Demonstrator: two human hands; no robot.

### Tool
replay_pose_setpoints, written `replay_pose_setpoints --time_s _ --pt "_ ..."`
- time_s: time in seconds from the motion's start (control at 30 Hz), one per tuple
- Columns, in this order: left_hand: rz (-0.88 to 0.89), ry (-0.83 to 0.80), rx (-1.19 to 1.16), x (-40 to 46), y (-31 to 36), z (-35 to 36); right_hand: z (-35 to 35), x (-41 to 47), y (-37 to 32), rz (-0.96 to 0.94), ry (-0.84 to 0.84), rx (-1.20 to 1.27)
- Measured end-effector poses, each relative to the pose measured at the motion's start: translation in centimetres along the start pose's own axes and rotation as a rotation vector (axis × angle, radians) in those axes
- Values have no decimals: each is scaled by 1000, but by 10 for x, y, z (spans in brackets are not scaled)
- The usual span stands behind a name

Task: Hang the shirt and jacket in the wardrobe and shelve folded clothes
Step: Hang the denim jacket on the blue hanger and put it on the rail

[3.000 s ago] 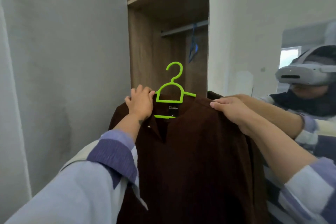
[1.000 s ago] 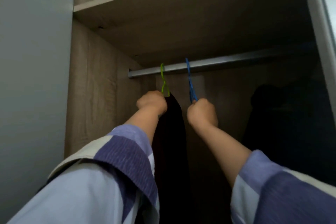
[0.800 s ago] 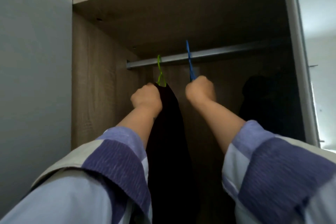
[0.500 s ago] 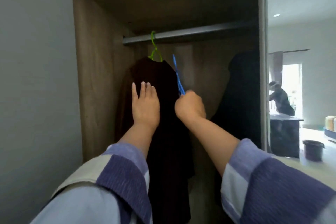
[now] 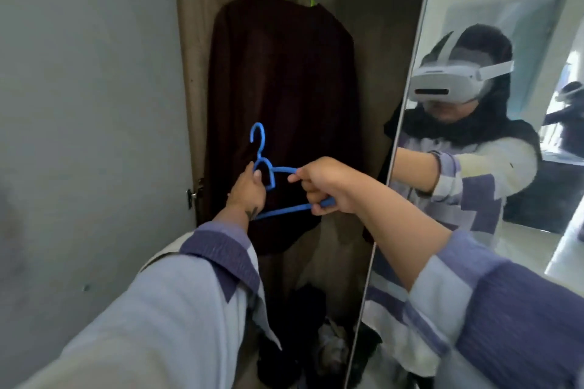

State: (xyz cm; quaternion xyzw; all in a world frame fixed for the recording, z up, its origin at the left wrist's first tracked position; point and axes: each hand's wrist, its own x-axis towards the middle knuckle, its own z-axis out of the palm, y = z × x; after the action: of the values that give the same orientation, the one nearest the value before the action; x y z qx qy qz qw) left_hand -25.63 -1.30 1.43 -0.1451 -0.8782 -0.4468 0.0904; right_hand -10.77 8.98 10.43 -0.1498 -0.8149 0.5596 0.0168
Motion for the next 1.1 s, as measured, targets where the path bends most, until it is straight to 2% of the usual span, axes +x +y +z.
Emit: replay_pose_setpoints --time_s 0.07,0.17,0.23,0.33,0.47,0.6,0.73,0.87,0.97,1.1 --pt "0 151 44 -22 -8 -8 -13 -15 15 -43 -141 -17" --pt "32 376 106 -70 -9 -17 -29 -30 41 -114 -326 -191" --pt "42 452 230 -109 -7 -19 -33 -39 56 -121 -390 -274" --pt "-23 467 397 -170 -7 -24 -33 -57 77 -151 -362 -438" --pt "-128 472 535 -251 -16 -43 -3 -79 105 -485 -302 -761" --pt "-144 435 666 -314 -15 -63 80 -114 109 -720 -334 -710" --pt "-268 453 766 -370 -26 -107 156 -157 104 -844 -282 -628" --pt "-394 508 804 -432 -47 -148 210 -201 101 -1004 -289 -662" --pt "-486 548 795 -476 -63 -180 250 -240 95 -1078 -343 -649" --pt "-511 589 756 -526 -90 -232 305 -288 87 -1113 -399 -613"
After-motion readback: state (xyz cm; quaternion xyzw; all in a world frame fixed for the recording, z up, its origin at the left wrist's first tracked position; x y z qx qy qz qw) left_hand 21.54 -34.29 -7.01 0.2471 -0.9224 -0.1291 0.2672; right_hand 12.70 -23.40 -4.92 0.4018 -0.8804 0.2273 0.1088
